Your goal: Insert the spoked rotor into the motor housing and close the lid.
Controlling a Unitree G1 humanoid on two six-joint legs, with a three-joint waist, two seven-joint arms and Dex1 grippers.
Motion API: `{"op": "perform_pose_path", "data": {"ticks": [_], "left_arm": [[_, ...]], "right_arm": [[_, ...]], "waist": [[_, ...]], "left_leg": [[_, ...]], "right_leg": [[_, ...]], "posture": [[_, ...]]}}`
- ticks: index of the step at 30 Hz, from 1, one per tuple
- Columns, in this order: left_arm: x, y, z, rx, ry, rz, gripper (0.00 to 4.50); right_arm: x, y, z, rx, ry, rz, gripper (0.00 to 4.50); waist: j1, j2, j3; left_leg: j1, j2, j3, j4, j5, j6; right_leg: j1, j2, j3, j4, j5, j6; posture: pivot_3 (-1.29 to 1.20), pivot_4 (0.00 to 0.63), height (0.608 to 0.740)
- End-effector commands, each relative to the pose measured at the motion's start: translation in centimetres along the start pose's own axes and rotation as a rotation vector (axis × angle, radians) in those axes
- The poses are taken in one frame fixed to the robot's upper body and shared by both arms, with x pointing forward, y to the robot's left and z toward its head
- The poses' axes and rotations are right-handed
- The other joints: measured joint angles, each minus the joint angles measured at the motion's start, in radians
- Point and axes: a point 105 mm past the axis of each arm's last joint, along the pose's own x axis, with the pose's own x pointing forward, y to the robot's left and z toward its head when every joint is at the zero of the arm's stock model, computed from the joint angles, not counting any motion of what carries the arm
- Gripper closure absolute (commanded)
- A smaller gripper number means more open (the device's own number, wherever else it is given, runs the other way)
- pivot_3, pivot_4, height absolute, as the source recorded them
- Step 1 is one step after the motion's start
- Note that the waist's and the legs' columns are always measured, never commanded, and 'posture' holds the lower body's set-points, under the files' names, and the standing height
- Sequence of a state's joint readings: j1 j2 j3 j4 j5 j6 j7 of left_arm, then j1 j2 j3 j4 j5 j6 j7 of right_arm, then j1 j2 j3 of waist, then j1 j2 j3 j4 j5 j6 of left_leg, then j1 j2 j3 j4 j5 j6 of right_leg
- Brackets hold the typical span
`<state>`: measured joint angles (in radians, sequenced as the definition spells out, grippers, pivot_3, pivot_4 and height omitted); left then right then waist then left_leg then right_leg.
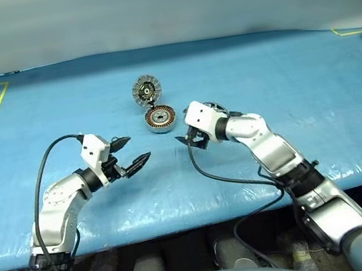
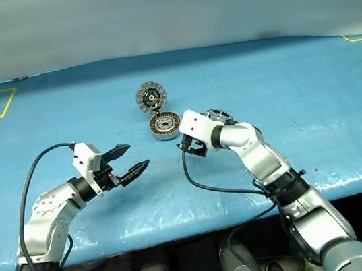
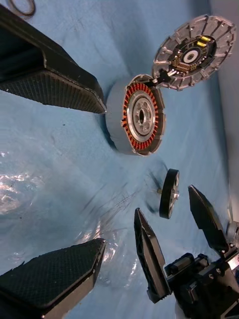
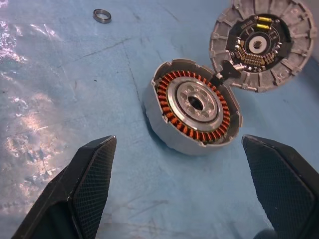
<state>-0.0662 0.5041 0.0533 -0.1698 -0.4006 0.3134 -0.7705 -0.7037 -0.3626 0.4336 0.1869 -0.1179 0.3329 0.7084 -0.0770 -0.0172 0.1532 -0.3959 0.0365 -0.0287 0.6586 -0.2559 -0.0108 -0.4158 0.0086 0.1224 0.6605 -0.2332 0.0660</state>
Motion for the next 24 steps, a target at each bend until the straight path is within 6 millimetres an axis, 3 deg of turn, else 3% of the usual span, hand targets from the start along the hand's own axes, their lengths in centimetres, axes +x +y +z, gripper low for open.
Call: {"op": "perform_pose_path", "data": {"ticks": [1,8,14,18,24], "left_arm": [[-0.5,-0.7,1.6,0.039,-0.073,0.020,0.22],[-1.6,-2.0,0.4,0.006,-0.049,0.064,0.22],[-2.1,-2.2,-0.5,0.020,-0.008,0.096,0.22],[-2.3,-2.1,-0.1,0.022,-0.019,0.111,0.22],[-2.2,-2.2,0.2,0.034,-0.014,0.091,0.22]], "right_arm": [[1.9,-1.2,0.9,-0.079,0.007,0.010,0.25],[5.5,-1.2,0.1,-0.123,0.094,0.080,0.25],[6.3,-1.5,-1.0,-0.040,0.116,0.048,0.25],[6.5,-1.5,-1.5,0.108,0.104,0.015,0.25],[6.7,-0.8,-1.7,0.062,0.112,0.036,0.25]], "waist": [[0.001,0.000,0.000],[-0.001,0.000,0.000],[-0.007,0.001,0.001],[-0.006,0.002,0.001],[-0.007,0.002,0.001]], "left_leg": [[0.000,0.000,0.000,0.000,0.000,0.000],[0.000,-0.001,-0.002,-0.003,-0.001,-0.002],[0.000,-0.001,-0.002,-0.003,-0.001,-0.002],[0.000,-0.001,-0.003,-0.003,-0.001,-0.002],[0.001,-0.001,-0.003,-0.002,-0.001,-0.003]], "right_leg": [[0.000,0.000,0.000,0.000,0.000,0.000],[0.000,-0.002,-0.002,0.000,0.000,-0.001],[0.000,-0.002,-0.002,0.000,0.000,-0.001],[0.000,-0.002,-0.003,0.001,0.000,-0.001],[0.000,-0.001,-0.003,0.001,0.000,-0.001]], "posture": [[0.00,0.150,0.740],[0.00,0.150,0.740],[0.00,0.150,0.740],[0.00,0.150,0.740],[0.00,0.150,0.740]]}}
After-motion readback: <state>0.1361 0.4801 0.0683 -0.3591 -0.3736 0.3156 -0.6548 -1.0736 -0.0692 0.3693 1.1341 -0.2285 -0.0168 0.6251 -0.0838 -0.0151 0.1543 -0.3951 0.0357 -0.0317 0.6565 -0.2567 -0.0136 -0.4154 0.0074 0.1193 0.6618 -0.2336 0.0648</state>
